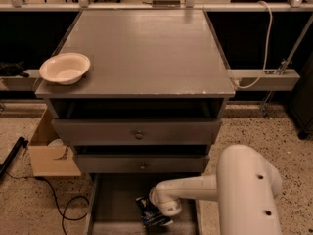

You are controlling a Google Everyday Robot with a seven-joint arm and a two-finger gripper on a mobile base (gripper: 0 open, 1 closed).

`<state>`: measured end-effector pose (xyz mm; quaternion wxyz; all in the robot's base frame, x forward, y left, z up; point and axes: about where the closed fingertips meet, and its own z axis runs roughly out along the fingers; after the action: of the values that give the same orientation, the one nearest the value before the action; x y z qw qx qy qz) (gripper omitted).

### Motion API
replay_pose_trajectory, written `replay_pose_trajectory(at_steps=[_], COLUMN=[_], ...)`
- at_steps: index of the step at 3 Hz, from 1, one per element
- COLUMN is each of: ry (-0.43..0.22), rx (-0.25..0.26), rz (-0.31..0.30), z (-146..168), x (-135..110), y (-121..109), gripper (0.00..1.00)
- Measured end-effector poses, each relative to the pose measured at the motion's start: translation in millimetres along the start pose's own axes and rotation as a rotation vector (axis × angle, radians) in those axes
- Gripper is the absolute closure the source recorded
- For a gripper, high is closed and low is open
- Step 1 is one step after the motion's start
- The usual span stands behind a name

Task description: Pick blue chip bag from bottom drawer and place on counter

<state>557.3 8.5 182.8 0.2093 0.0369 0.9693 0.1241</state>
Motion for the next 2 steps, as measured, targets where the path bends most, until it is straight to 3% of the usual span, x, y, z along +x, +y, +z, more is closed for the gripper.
replay_pose_trajectory(at_steps=[1,2], ry=[-0.044,-0.041], rx=[0.049,0.049], rz=[0.019,0.015], z=[-50.2,-51.4], x=[-24.5,-24.5], y=[-50.5,-50.5], gripper=[1.00,1.00])
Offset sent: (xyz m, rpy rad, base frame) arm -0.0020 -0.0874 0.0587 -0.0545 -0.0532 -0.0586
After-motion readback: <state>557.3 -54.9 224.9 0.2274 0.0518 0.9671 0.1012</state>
